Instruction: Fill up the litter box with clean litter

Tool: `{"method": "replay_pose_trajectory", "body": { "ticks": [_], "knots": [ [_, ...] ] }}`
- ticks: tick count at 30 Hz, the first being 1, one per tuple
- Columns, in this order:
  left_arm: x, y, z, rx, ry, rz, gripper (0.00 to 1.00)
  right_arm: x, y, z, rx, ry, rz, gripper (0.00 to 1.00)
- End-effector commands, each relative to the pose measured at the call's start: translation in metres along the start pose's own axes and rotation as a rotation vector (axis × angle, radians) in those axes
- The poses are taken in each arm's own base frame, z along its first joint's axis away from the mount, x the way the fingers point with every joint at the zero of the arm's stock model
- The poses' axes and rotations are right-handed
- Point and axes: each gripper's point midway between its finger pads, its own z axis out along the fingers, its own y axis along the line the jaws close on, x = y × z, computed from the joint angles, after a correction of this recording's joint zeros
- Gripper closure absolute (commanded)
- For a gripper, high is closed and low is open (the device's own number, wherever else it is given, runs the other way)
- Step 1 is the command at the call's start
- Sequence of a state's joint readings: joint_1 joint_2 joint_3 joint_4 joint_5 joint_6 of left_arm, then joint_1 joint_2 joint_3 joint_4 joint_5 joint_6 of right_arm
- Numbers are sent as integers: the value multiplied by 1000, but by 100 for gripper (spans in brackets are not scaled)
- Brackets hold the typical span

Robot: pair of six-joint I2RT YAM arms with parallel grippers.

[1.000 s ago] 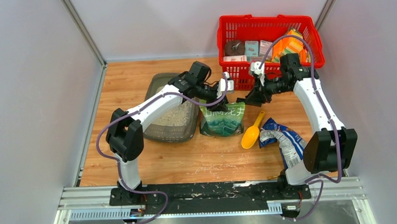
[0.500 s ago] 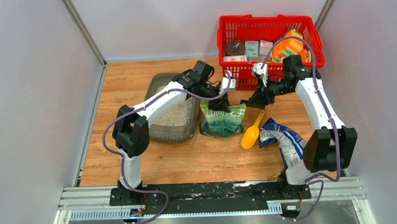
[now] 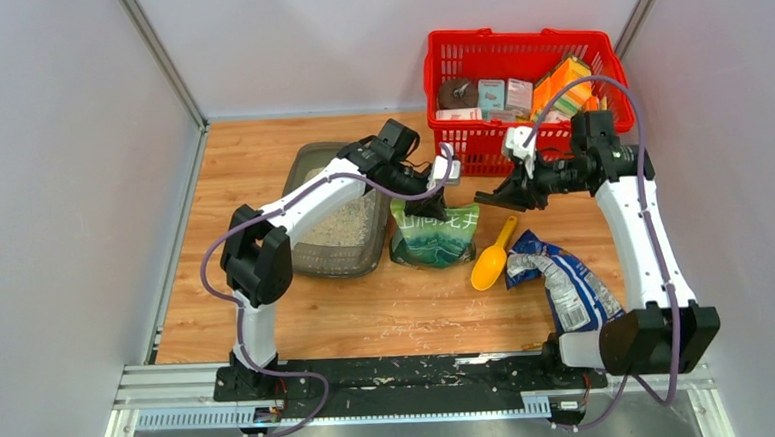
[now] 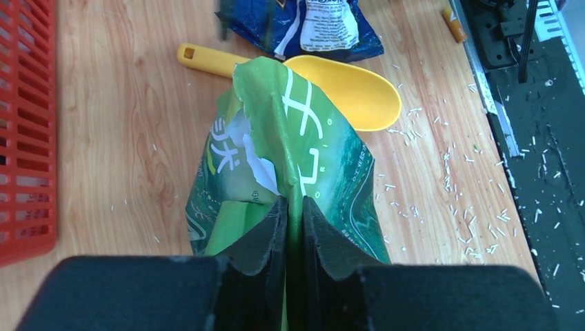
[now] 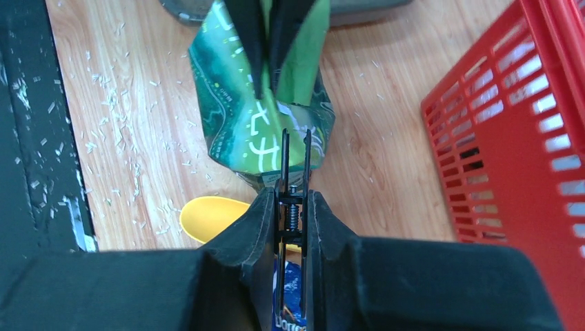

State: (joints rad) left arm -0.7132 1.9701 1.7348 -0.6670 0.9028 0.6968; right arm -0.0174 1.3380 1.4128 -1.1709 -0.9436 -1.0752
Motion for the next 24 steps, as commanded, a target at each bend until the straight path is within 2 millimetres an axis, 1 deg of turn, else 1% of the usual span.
{"method": "replay_pose_trajectory", "body": {
  "ticks": [1,3,5,7,9,12,16,19,24],
  "knots": [
    [-9,-11,6,76,-16,-45,90,-1,26,2,-77,13,-205,100],
    [-10,-14,7,96,-23,-75,100,4,28,3,-98,30,-236,100],
    [-16,-15,8,100,-56,-91,100,9,27,5,-118,44,-272,100],
    [-18,-17,9,104,-67,-100,100,12,23,9,-130,51,-275,100],
    [-20,-15,9,98,-78,-105,100,12,19,10,-132,58,-296,100],
    [-22,-14,8,92,-81,-98,100,17,13,15,-133,77,-310,100],
    [-21,-15,9,91,-78,-97,100,14,8,19,-122,70,-332,100],
    [-20,-14,9,93,-79,-102,100,11,7,20,-115,65,-345,100],
    [-24,-11,9,79,-89,-100,100,12,7,22,-122,75,-366,100]
  ]
}}
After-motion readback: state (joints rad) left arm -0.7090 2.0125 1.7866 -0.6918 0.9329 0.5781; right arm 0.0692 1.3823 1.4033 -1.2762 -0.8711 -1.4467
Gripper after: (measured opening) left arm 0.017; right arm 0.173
